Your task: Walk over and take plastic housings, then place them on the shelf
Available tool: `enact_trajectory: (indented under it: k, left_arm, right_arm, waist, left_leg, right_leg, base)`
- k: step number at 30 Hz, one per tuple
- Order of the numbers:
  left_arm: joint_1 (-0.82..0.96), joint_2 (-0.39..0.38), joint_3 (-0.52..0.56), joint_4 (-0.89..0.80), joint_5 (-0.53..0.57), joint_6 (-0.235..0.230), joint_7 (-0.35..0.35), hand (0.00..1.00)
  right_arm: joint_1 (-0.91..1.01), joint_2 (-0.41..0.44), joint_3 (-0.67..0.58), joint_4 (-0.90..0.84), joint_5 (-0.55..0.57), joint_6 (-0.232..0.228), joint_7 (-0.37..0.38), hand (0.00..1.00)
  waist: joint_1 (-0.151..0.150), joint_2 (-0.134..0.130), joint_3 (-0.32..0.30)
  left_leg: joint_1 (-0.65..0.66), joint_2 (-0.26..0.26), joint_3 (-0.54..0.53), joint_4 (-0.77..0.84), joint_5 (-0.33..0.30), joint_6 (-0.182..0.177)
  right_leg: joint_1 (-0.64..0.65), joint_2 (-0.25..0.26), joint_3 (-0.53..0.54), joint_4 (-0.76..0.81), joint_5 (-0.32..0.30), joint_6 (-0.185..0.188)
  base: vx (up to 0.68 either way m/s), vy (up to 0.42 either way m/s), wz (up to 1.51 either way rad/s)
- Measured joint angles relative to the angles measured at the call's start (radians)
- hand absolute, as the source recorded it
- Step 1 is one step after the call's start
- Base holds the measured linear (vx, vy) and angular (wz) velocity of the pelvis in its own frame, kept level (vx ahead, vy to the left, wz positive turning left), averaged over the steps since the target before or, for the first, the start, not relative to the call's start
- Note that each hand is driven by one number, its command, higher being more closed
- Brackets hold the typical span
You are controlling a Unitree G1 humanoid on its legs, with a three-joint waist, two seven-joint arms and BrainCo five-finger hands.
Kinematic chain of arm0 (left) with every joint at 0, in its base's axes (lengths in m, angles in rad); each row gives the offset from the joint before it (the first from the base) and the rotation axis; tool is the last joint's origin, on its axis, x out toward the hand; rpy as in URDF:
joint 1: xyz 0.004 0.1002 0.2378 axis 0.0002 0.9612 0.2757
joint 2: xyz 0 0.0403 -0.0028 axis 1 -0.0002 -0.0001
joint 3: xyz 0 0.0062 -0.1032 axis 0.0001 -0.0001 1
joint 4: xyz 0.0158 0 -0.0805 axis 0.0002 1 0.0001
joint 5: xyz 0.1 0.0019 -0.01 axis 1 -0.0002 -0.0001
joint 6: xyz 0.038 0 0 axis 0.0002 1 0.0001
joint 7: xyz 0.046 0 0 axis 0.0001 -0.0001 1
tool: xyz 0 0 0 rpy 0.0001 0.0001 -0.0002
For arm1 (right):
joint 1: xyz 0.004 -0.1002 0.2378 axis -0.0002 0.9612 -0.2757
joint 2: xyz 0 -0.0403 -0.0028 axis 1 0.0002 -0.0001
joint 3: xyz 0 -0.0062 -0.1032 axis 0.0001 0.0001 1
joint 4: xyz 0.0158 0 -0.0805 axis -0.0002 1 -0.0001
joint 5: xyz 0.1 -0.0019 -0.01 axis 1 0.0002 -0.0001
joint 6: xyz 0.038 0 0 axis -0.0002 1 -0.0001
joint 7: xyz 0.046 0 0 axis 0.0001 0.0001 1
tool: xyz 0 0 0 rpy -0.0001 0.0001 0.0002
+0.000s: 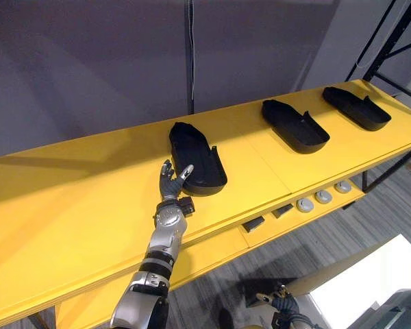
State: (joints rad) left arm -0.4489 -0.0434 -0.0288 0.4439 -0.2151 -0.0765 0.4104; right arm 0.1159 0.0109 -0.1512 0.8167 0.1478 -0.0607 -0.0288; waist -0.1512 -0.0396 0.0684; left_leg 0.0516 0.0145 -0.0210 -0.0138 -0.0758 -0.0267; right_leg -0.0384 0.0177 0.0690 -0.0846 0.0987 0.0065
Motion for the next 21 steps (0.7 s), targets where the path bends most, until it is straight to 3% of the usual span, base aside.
enact_trajectory:
  k: [7,8,13,17,21]
  left_arm:
    - [0.055,-0.043,-0.074,-0.303,0.202,0.013,0.023,0.0]
    - [0.057,-0.047,-0.096,-0.347,0.235,0.012,0.02,1.0]
    - [0.097,-0.055,-0.16,-0.43,0.316,0.01,-0.026,1.0]
    - [0.117,-0.043,-0.266,-0.46,0.351,0.0,-0.108,1.0]
    - [0.133,-0.035,-0.355,-0.471,0.405,-0.026,-0.179,1.0]
  right_arm:
    - [0.04,0.0,-0.005,-0.033,0.0,-0.003,-0.01,0.0]
    - [0.047,0.0,-0.005,-0.041,0.0,-0.004,-0.009,0.0]
    - [0.062,0.0,-0.005,-0.061,0.004,-0.01,-0.007,0.0]
    - [0.088,0.004,-0.004,-0.065,0.004,-0.021,0.001,0.0]
    - [0.09,0.004,-0.003,-0.065,0.004,-0.027,0.009,0.0]
  waist:
    - [0.021,0.0,0.0]
    - [0.027,0.0,0.0]
    - [0.036,-0.001,0.0]
    - [0.057,-0.001,0.0]
    - [0.056,-0.001,-0.002]
  left_leg:
    - [0.011,0.0,-0.009,0.019,-0.01,-0.013]
    - [0.013,0.0,-0.01,0.02,-0.011,-0.013]
    - [0.012,0.002,-0.011,0.026,-0.019,-0.009]
    - [0.005,0.003,-0.01,0.03,-0.022,-0.004]
    - [0.002,0.003,-0.009,0.03,-0.023,-0.004]
  right_leg:
    - [-0.006,0.0,-0.007,0.067,-0.051,0.0]
    - [-0.008,-0.001,-0.009,0.079,-0.059,0.0]
    - [-0.013,-0.001,-0.017,0.096,-0.069,0.001]
    - [-0.015,-0.001,-0.02,0.096,-0.069,0.002]
    - [-0.022,0.0,-0.018,0.096,-0.07,0.002]
  base:
    - [0.05,0.007,0.05]
    - [0.02,0.014,0.03]
    - [0.0,0.006,0.01]
    - [0.0,0.0,0.0]
    - [0.0,0.0,0.0]
